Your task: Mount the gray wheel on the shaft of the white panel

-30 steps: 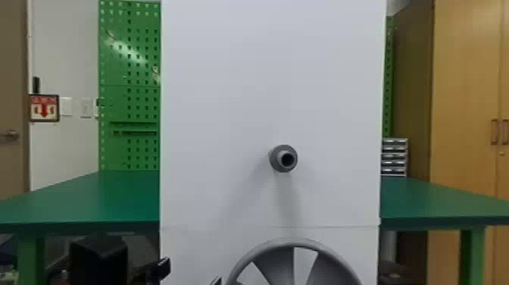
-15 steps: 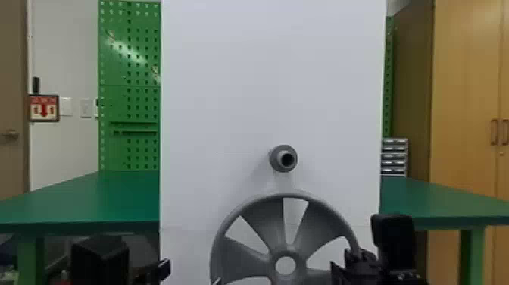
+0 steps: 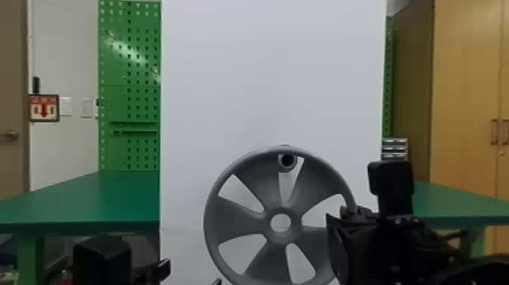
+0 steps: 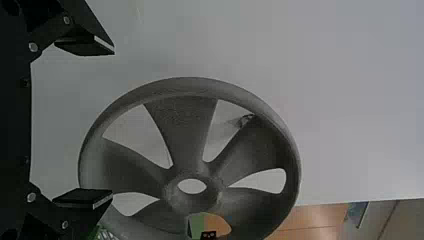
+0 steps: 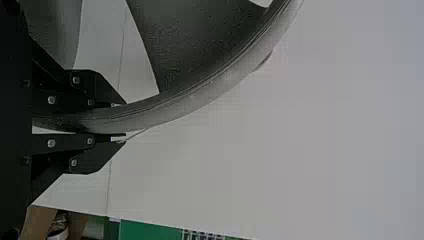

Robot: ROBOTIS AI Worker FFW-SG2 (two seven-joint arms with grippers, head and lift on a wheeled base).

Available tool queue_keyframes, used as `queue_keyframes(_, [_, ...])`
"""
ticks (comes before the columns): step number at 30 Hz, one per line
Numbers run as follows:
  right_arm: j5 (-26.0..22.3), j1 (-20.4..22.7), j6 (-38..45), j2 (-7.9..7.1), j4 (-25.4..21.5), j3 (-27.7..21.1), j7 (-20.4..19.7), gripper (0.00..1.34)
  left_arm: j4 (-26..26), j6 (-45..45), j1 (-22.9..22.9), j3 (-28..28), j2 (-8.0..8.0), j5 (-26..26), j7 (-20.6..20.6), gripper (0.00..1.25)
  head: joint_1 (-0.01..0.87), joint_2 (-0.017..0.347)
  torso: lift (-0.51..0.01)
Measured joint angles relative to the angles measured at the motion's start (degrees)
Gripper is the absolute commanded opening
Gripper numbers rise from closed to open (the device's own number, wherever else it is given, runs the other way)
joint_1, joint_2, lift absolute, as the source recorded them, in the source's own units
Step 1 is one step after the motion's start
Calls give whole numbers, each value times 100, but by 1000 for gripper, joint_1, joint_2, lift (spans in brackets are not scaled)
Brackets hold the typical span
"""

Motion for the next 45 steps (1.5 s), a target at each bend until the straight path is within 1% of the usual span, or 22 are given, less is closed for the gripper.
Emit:
queue_keyframes(7, [2, -416, 306, 2, -49, 48, 0, 98, 1, 21, -28, -42, 11, -9, 37, 993, 38, -13, -500])
queue_keyframes(16, [-56, -742, 461, 14, -49, -20, -9, 98, 8, 49, -46, -95, 14, -28, 80, 993, 38, -13, -500])
queue_keyframes(28, [-187, -1095, 559, -14, 82, -152, -9, 97, 9, 60, -82, -159, 14, -43, 116, 993, 38, -13, -500])
queue_keyframes(45, [-247, -1400, 568, -53, 260, -168, -9, 97, 9, 88, -125, -227, 20, -53, 133, 993, 38, -13, -500])
